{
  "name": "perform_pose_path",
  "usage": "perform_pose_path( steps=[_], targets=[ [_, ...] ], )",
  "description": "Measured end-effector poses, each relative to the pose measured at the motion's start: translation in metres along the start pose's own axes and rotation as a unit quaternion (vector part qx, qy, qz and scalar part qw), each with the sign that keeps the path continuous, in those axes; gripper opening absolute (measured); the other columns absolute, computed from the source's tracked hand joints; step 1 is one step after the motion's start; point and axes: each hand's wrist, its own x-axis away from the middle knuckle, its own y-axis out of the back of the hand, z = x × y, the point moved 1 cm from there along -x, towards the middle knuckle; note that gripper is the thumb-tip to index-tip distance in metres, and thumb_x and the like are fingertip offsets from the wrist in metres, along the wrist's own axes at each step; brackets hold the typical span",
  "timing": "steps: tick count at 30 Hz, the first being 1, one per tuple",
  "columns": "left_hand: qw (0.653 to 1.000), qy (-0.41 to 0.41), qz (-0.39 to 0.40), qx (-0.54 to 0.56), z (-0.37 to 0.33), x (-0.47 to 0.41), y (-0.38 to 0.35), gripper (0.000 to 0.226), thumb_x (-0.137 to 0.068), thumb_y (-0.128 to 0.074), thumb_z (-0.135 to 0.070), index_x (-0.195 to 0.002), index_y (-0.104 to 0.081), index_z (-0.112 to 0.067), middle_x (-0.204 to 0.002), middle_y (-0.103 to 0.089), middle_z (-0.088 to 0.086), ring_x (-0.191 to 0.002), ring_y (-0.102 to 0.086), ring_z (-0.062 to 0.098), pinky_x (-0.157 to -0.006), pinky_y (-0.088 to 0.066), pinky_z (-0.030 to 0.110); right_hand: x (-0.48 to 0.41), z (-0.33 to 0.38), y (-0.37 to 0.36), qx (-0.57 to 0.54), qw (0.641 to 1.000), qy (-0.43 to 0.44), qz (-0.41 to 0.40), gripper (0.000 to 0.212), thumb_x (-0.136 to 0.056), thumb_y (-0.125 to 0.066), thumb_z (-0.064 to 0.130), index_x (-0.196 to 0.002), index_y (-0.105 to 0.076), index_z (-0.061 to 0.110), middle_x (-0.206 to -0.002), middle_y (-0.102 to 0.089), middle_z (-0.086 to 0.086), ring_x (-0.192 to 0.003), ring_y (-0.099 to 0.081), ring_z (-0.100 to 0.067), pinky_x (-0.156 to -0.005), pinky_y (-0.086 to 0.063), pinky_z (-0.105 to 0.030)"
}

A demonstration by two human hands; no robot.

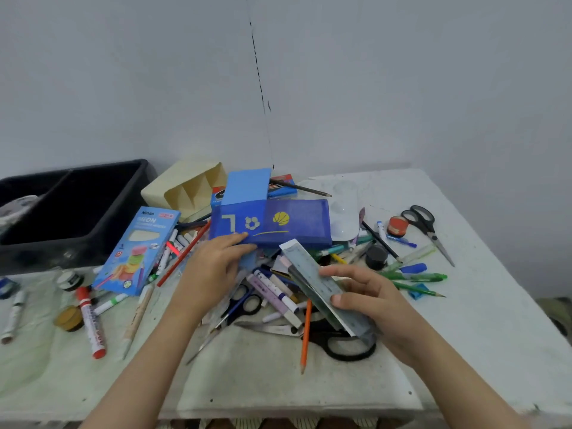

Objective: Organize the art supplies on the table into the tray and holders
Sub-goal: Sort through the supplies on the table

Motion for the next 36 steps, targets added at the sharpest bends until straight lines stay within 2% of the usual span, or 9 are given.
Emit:
perform_pose_path(
  steps=[3,8,13,16,19,23,28,32,36],
  targets=[
    [0.999,-0.022,-0.028,0.005,0.005,-0.008,0.007,0.033,-0.070,-0.062,0.009,-0.098,-0.073,-0.005,-0.097,-0.072,0.009,-0.085,-0.067,0.024,-0.076,-0.055,0.036,-0.003,-0.005,-0.009,0.020,1.000,-0.002,-0.007,0.041,-0.058,-0.075,0.019,-0.099,-0.073,0.024,-0.093,-0.070,-0.005,-0.077,-0.065,-0.018,-0.063,-0.051,-0.021],
    [0.997,-0.031,-0.048,0.056,0.007,-0.022,0.015,0.041,-0.076,-0.057,0.008,-0.116,-0.064,-0.002,-0.101,-0.066,0.009,-0.094,-0.052,0.015,-0.086,-0.036,0.017,-0.011,-0.002,-0.026,0.009,0.999,0.001,-0.041,0.037,-0.065,-0.070,0.015,-0.101,-0.072,0.024,-0.090,-0.069,-0.004,-0.077,-0.065,-0.021,-0.065,-0.052,-0.026],
    [0.996,-0.036,-0.021,0.078,0.005,-0.028,0.021,0.062,-0.073,-0.063,0.007,-0.133,-0.051,-0.004,-0.107,-0.058,0.006,-0.101,-0.049,0.018,-0.090,-0.034,0.020,-0.034,0.010,-0.044,-0.054,0.992,0.015,-0.114,0.030,-0.082,-0.062,-0.002,-0.105,-0.069,0.016,-0.082,-0.068,-0.003,-0.066,-0.065,-0.016,-0.049,-0.051,-0.025],
    [0.995,-0.038,-0.008,0.097,-0.001,-0.028,0.023,0.065,-0.074,-0.064,0.004,-0.136,-0.047,-0.003,-0.109,-0.057,0.008,-0.102,-0.043,0.013,-0.090,-0.026,0.011,-0.052,0.018,-0.055,-0.048,0.981,0.037,-0.186,0.029,-0.085,-0.063,0.003,-0.112,-0.065,0.015,-0.084,-0.066,-0.006,-0.063,-0.064,-0.010,-0.054,-0.050,-0.023],
    [0.990,-0.042,0.004,0.132,-0.009,-0.027,0.024,0.069,-0.073,-0.068,0.006,-0.137,-0.044,-0.004,-0.111,-0.055,0.008,-0.102,-0.039,0.007,-0.090,-0.021,0.000,-0.074,0.022,-0.063,0.000,0.966,0.077,-0.245,0.027,-0.087,-0.065,0.014,-0.114,-0.062,0.016,-0.089,-0.066,-0.008,-0.075,-0.064,-0.014,-0.073,-0.055,-0.034],
    [0.983,-0.033,0.007,0.182,-0.015,-0.026,0.025,0.070,-0.075,-0.067,0.004,-0.139,-0.041,-0.008,-0.110,-0.045,-0.006,-0.099,-0.034,-0.006,-0.088,-0.023,-0.005,-0.094,0.024,-0.068,0.122,0.950,0.089,-0.273,0.030,-0.091,-0.060,0.019,-0.121,-0.057,0.017,-0.108,-0.064,-0.012,-0.098,-0.064,-0.026,-0.083,-0.056,-0.044],
    [0.975,-0.016,0.005,0.219,-0.011,-0.022,0.026,0.072,-0.074,-0.070,0.000,-0.139,-0.042,-0.013,-0.110,-0.048,-0.008,-0.099,-0.039,-0.012,-0.087,-0.029,-0.002,-0.097,0.017,-0.073,0.240,0.944,0.061,-0.217,0.044,-0.097,-0.047,0.014,-0.140,-0.041,0.009,-0.113,-0.065,-0.015,-0.067,-0.067,-0.007,-0.063,-0.057,-0.020],
    [0.970,-0.024,0.004,0.241,-0.007,-0.019,0.030,0.071,-0.073,-0.070,-0.010,-0.138,-0.043,-0.014,-0.111,-0.050,-0.007,-0.107,-0.038,-0.018,-0.089,-0.031,-0.001,-0.096,0.016,-0.072,0.387,0.886,0.106,-0.231,0.041,-0.093,-0.056,0.019,-0.133,-0.051,0.012,-0.085,-0.066,0.001,-0.070,-0.058,-0.001,-0.063,-0.043,-0.002],
    [0.967,-0.017,-0.001,0.253,-0.005,-0.020,0.030,0.069,-0.073,-0.069,-0.011,-0.137,-0.045,-0.014,-0.111,-0.051,-0.007,-0.106,-0.039,-0.017,-0.088,-0.033,0.001,-0.092,0.020,-0.074,0.463,0.849,0.121,-0.222,0.024,-0.091,-0.058,0.020,-0.106,-0.068,0.004,-0.078,-0.067,-0.005,-0.067,-0.057,-0.010,-0.066,-0.044,-0.014]
  ],
)
